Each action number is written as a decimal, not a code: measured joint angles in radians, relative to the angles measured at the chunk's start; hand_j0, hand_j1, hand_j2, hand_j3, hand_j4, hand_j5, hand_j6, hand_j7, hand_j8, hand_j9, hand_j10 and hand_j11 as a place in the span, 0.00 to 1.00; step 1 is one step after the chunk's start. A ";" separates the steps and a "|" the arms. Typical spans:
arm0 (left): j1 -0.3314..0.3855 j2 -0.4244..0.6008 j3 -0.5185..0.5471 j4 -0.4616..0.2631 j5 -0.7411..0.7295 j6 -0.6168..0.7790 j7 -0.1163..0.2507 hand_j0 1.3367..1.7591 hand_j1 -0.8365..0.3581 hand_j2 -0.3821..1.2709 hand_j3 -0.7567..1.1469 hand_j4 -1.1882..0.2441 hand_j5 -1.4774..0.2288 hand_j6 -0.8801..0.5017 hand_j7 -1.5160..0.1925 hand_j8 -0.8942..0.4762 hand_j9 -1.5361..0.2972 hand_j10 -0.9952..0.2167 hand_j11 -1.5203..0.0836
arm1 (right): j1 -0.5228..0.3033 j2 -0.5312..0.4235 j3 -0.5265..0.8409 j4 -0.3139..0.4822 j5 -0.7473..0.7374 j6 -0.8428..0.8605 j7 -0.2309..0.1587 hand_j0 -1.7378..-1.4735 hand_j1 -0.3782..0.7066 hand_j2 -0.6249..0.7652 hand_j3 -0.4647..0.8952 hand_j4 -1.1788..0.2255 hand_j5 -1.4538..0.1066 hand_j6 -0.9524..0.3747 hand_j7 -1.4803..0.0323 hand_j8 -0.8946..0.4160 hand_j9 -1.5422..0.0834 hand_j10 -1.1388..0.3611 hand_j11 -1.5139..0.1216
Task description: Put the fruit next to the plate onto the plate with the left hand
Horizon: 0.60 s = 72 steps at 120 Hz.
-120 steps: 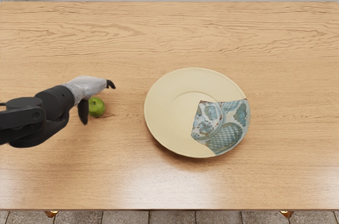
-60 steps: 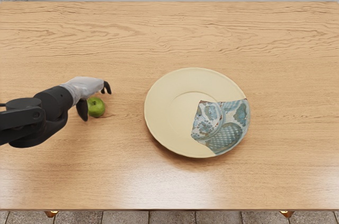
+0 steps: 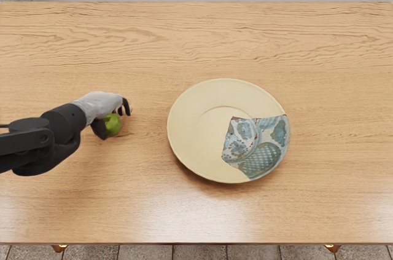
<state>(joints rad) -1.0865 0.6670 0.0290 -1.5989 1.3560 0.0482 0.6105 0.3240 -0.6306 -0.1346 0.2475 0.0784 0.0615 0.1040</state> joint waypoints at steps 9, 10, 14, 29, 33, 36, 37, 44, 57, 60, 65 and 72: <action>0.008 0.003 0.001 -0.002 0.000 0.006 0.000 0.76 0.55 0.29 0.40 0.52 0.53 0.32 0.55 0.33 0.52 0.46 0.59 | 0.000 0.000 0.000 0.000 0.000 0.000 0.000 0.30 0.04 0.44 0.34 0.83 0.92 0.71 0.97 0.67 0.94 0.75 0.92; 0.008 0.003 0.001 -0.002 0.000 0.007 0.000 0.76 0.55 0.29 0.40 0.52 0.53 0.32 0.55 0.33 0.52 0.46 0.59 | 0.000 0.000 0.000 0.000 0.000 0.000 0.000 0.30 0.04 0.44 0.34 0.83 0.92 0.71 0.97 0.67 0.94 0.75 0.92; 0.008 0.005 0.001 -0.003 0.000 0.009 0.000 0.76 0.54 0.29 0.40 0.52 0.52 0.31 0.55 0.33 0.52 0.45 0.58 | 0.000 0.000 0.000 0.000 0.000 0.000 0.000 0.30 0.04 0.44 0.34 0.83 0.92 0.71 0.97 0.67 0.94 0.75 0.92; 0.010 0.005 0.002 -0.004 0.000 0.012 0.000 0.76 0.50 0.29 0.40 0.49 0.49 0.28 0.52 0.30 0.49 0.42 0.55 | 0.000 0.000 0.000 0.000 0.000 0.000 0.000 0.30 0.04 0.44 0.34 0.83 0.92 0.71 0.97 0.67 0.94 0.75 0.92; 0.011 0.004 0.002 -0.004 -0.001 0.012 0.000 0.76 0.49 0.30 0.40 0.48 0.48 0.28 0.50 0.29 0.48 0.41 0.54 | 0.000 0.000 0.000 0.000 0.000 0.000 0.000 0.30 0.04 0.44 0.34 0.83 0.92 0.71 0.97 0.67 0.94 0.75 0.92; 0.011 0.005 0.002 -0.004 -0.001 0.012 0.000 0.76 0.48 0.30 0.40 0.47 0.47 0.28 0.50 0.28 0.47 0.40 0.53 | 0.000 0.000 0.000 0.000 0.000 0.000 0.000 0.30 0.04 0.44 0.34 0.83 0.92 0.71 0.97 0.67 0.94 0.75 0.92; 0.011 0.005 0.002 -0.004 -0.001 0.012 0.000 0.76 0.48 0.31 0.40 0.47 0.47 0.28 0.49 0.28 0.47 0.40 0.53 | 0.000 0.000 0.000 0.000 0.000 0.000 0.000 0.30 0.04 0.44 0.34 0.83 0.92 0.71 0.97 0.67 0.94 0.75 0.92; 0.011 0.005 0.001 -0.004 0.000 0.012 0.000 0.76 0.47 0.34 0.40 0.45 0.45 0.28 0.48 0.28 0.45 0.38 0.51 | 0.000 0.000 0.000 0.000 0.000 0.000 0.000 0.30 0.04 0.44 0.34 0.83 0.92 0.71 0.97 0.67 0.94 0.75 0.92; 0.011 0.004 0.000 -0.004 -0.001 0.013 0.000 0.76 0.46 0.38 0.40 0.42 0.42 0.29 0.44 0.29 0.42 0.34 0.47 | 0.000 0.000 0.000 0.000 0.000 0.000 0.000 0.30 0.04 0.44 0.34 0.83 0.92 0.71 0.97 0.67 0.94 0.75 0.92; 0.012 0.003 -0.001 -0.004 -0.002 0.013 0.000 0.76 0.45 0.39 0.40 0.42 0.41 0.30 0.43 0.30 0.41 0.33 0.46 | 0.000 0.000 0.000 0.000 0.000 0.000 0.000 0.30 0.04 0.44 0.34 0.83 0.92 0.71 0.97 0.67 0.94 0.75 0.92; 0.012 0.003 -0.002 -0.004 -0.004 0.013 0.000 0.76 0.44 0.40 0.40 0.40 0.39 0.31 0.41 0.31 0.39 0.32 0.44 | 0.000 0.000 0.000 0.000 0.000 0.000 0.000 0.30 0.04 0.44 0.34 0.83 0.92 0.71 0.97 0.67 0.94 0.75 0.92; 0.011 0.003 -0.003 -0.003 -0.008 0.013 0.000 0.75 0.42 0.42 0.40 0.39 0.36 0.35 0.39 0.34 0.37 0.29 0.42 | 0.000 0.000 0.000 0.000 0.000 0.000 0.000 0.30 0.04 0.44 0.34 0.83 0.92 0.71 0.97 0.67 0.94 0.75 0.92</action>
<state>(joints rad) -1.0753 0.6696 0.0259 -1.6019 1.3477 0.0608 0.6106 0.3241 -0.6306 -0.1346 0.2475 0.0784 0.0615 0.1040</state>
